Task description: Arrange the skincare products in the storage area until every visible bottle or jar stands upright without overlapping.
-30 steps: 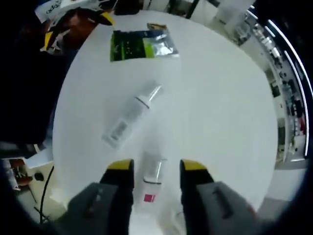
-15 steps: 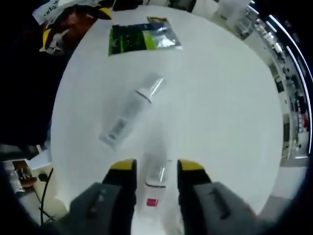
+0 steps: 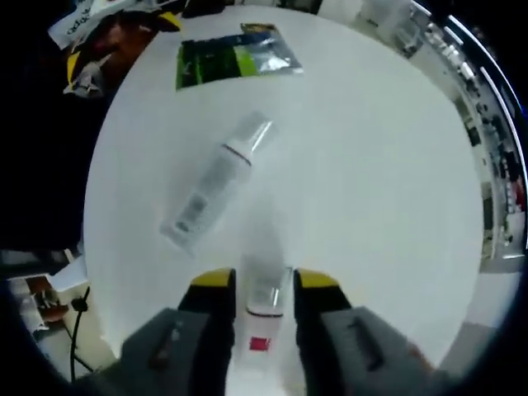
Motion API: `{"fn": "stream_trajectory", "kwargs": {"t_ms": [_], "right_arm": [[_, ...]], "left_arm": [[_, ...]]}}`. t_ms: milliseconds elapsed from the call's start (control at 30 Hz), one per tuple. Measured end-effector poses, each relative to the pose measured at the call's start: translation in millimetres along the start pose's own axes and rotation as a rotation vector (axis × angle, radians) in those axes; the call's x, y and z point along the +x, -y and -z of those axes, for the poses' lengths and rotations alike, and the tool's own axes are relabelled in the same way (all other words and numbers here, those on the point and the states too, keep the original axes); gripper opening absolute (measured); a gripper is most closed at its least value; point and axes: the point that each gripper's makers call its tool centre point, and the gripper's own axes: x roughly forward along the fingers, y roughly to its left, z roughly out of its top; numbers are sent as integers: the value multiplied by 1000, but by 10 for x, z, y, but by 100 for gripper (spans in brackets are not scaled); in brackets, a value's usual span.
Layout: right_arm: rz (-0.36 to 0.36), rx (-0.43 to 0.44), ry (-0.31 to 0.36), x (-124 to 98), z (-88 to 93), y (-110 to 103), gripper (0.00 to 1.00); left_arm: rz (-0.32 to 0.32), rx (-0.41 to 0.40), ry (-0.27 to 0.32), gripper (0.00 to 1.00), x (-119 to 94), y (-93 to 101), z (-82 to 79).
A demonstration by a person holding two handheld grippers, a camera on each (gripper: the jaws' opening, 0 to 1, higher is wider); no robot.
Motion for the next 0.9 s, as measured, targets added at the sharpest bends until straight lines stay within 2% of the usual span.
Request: {"fn": "stream_trajectory", "kwargs": {"t_ms": [567, 900], "right_arm": [[-14, 17, -8, 91, 33, 3, 24], [-8, 30, 3, 103, 15, -31, 19]], "left_arm": [[7, 1, -9, 95, 17, 5, 13], [8, 1, -9, 95, 25, 0, 9]]}}
